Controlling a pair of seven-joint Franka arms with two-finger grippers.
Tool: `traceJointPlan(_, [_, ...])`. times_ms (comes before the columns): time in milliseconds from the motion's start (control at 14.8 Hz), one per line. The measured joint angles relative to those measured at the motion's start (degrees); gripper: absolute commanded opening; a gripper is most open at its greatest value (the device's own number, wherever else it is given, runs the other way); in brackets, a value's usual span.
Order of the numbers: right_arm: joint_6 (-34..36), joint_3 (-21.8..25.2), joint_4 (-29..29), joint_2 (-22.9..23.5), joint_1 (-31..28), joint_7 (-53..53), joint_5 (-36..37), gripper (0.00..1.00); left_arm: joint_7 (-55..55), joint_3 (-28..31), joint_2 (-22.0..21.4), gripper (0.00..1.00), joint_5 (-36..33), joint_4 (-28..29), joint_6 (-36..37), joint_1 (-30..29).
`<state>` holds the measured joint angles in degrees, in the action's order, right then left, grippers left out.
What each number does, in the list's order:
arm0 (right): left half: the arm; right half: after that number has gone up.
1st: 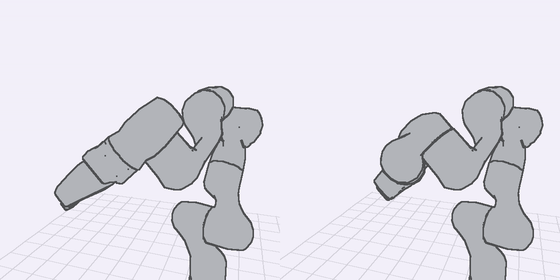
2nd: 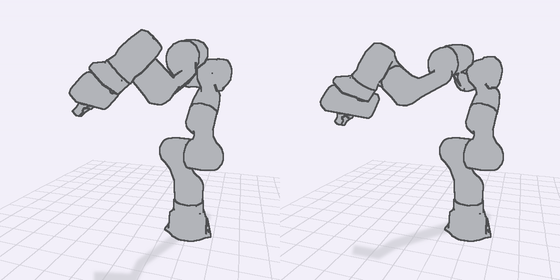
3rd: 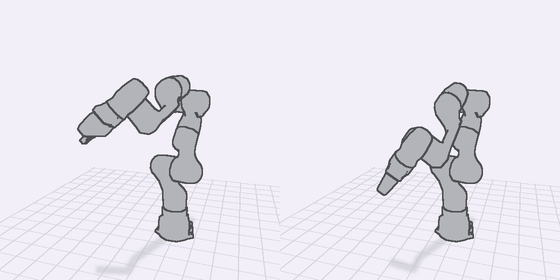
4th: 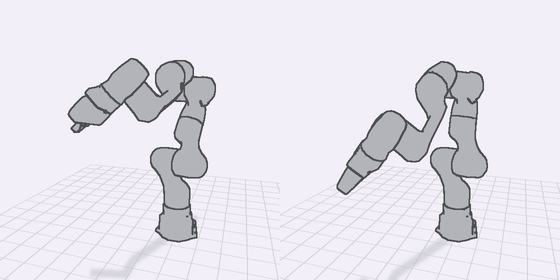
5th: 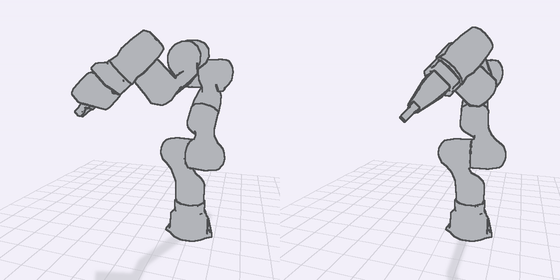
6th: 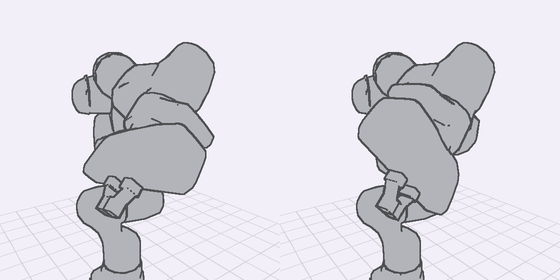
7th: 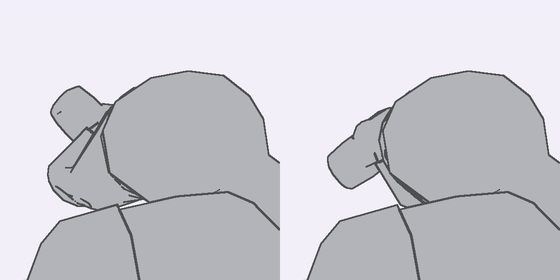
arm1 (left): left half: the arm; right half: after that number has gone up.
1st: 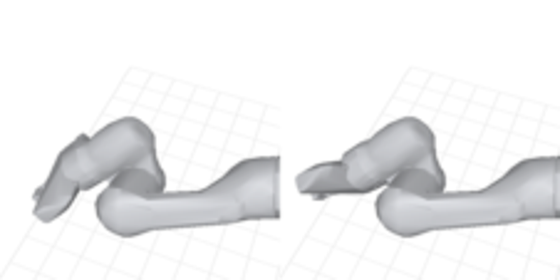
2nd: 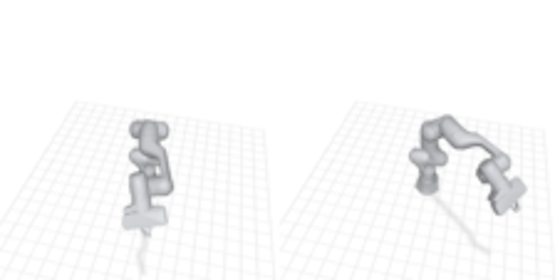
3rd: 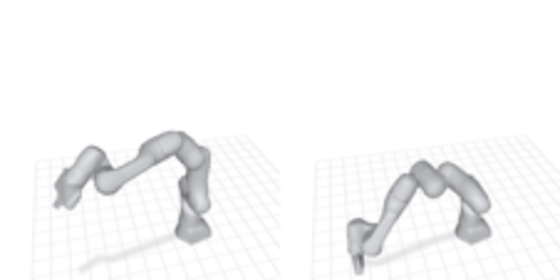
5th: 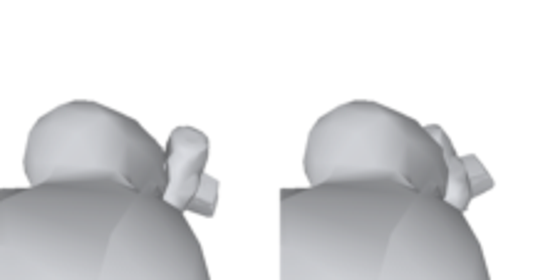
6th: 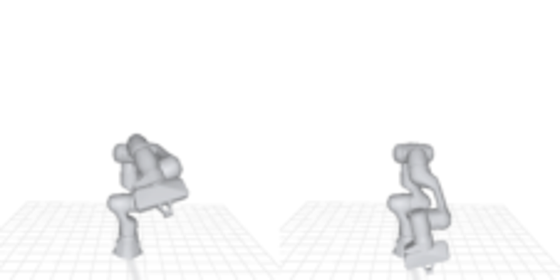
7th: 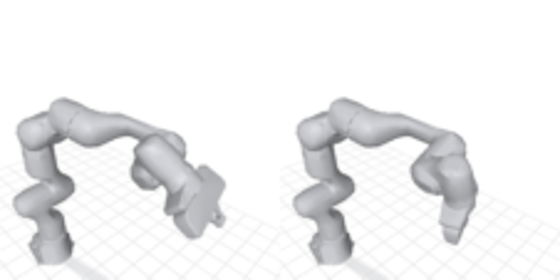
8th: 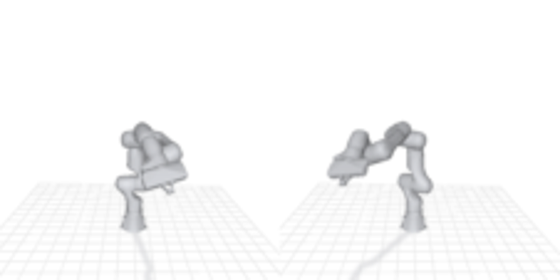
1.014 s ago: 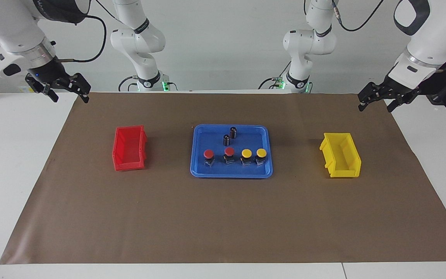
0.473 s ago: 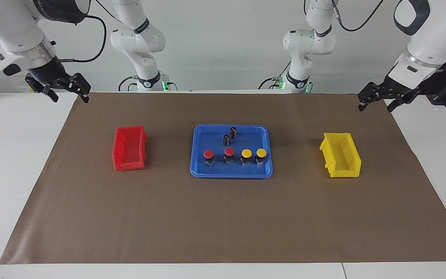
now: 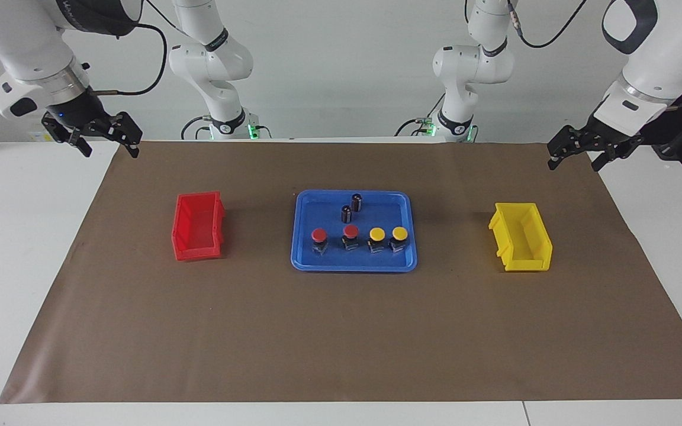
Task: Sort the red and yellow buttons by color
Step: 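Reach over the blue tray and grasp a red button with the right gripper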
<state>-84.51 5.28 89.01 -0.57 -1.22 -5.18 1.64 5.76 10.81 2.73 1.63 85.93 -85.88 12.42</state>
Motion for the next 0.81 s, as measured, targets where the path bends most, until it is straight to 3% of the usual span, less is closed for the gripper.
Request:
traceJointPlan(338, [1.81, -1.04, -3.24, 1.51, 0.08, 0.00, 0.00, 1.00, 0.00, 0.00, 0.00, 1.00, 0.00, 0.00, 0.00, 0.00])
traceJointPlan(609, [4.15, -3.58, -10.90, 7.19, 0.04, 2.24, 0.00, 1.00, 0.00, 0.00, 0.00, 1.00, 0.00, 0.00, 0.00, 0.00])
traceJointPlan(811, [3.92, -9.36, -16.07, 12.39, 0.67, 9.37, 0.05, 1.00, -0.09, -0.09, 0.00, 1.00, 0.00, 0.00, 0.00, 0.05])
